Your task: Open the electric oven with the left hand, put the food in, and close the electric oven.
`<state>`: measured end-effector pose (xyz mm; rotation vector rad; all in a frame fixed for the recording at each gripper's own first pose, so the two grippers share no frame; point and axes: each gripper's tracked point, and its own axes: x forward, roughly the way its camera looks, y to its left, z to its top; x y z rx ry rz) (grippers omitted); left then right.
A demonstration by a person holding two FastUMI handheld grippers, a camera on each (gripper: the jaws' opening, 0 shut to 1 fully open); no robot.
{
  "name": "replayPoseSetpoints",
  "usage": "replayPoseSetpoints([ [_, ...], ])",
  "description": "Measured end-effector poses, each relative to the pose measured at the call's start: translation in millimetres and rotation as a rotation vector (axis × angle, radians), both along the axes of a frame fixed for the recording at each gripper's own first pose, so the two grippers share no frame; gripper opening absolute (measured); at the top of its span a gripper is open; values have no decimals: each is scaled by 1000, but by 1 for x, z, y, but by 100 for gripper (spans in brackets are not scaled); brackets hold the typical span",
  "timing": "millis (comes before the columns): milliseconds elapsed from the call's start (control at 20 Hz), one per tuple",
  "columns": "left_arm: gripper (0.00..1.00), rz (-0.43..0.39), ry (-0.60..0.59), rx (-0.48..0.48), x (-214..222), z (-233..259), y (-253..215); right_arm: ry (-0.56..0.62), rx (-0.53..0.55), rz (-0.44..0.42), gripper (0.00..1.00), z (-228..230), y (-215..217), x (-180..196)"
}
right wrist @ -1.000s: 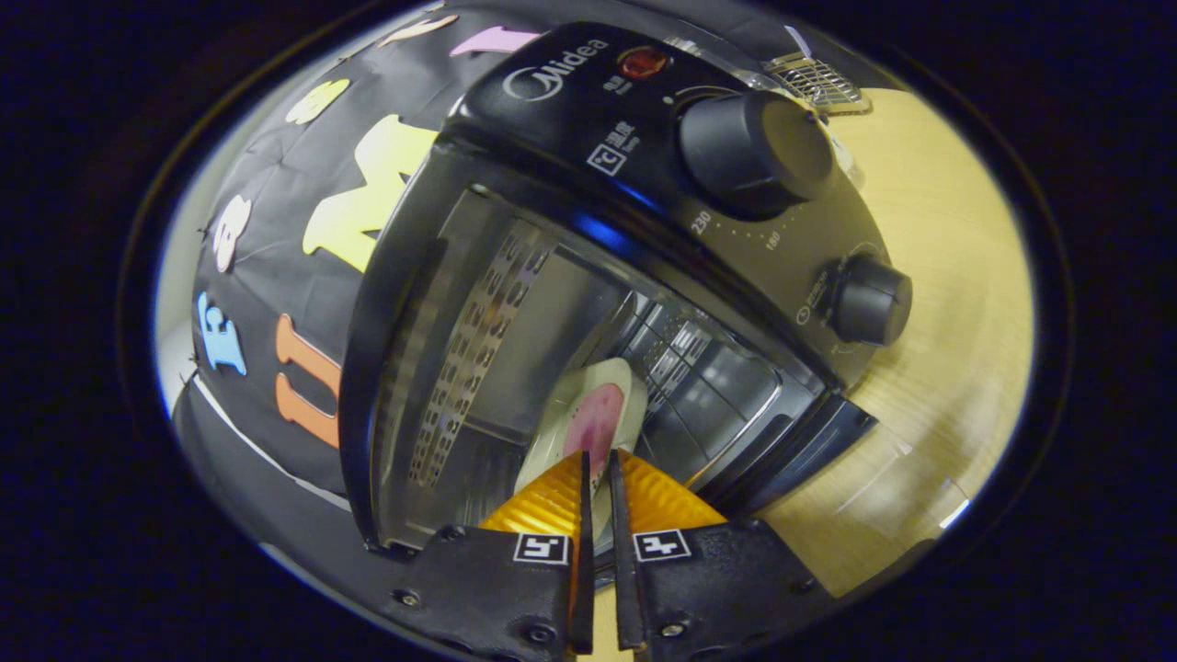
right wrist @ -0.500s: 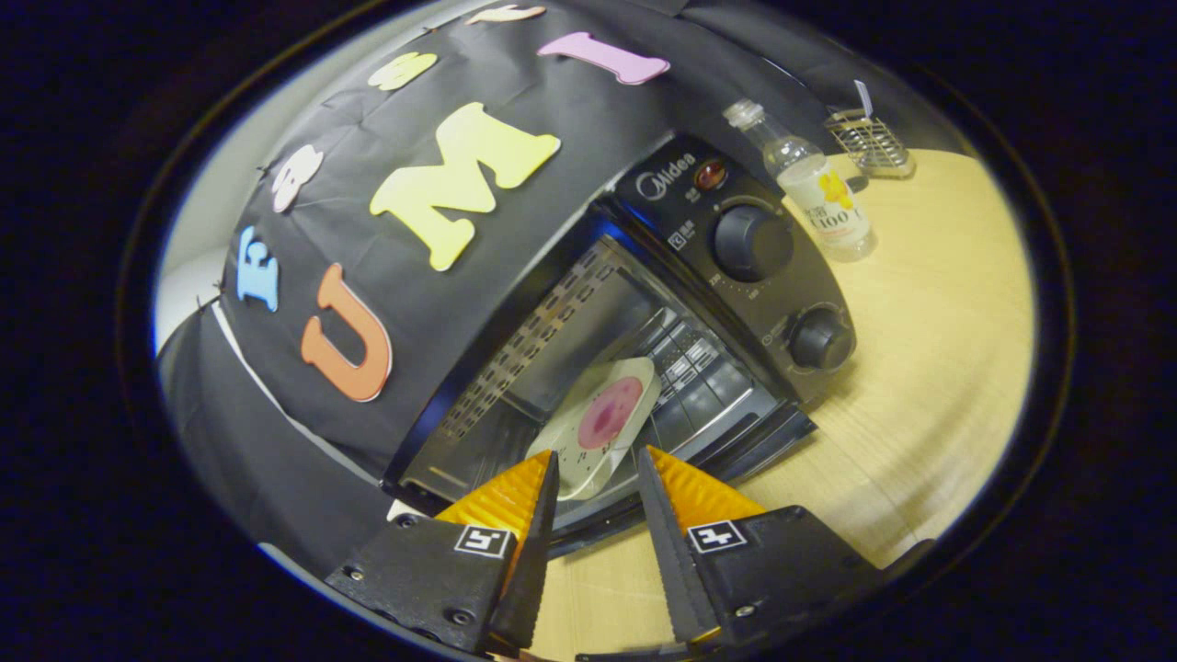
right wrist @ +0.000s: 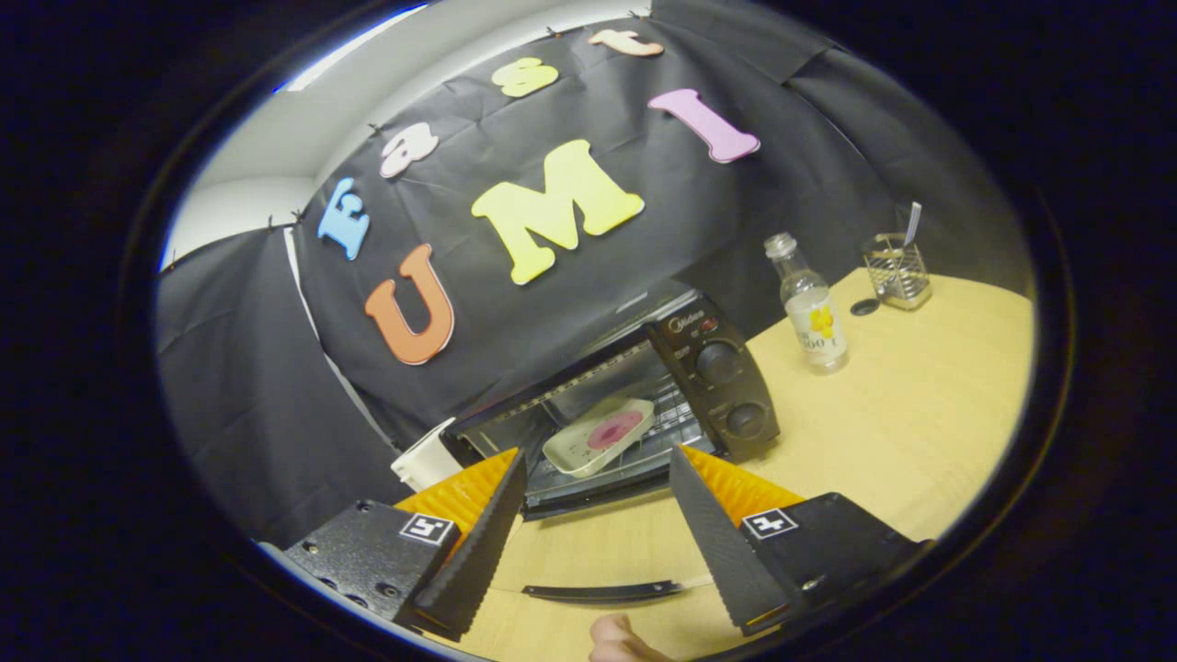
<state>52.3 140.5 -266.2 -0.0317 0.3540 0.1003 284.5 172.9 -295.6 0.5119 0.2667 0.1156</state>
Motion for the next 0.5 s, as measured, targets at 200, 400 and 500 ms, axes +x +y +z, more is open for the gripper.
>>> replayPoseSetpoints([
  [200,96,-41,56,-10,7,-24,-22,-91,-79,-13,93,55,-35,-45],
  [400,96,-83,115,-44,17,-47,-52,-191,-204,13,93,108,-62,-91],
  [500,97,-125,143,-66,26,-59,-72,-206,-241,58,94,124,-68,-112],
])
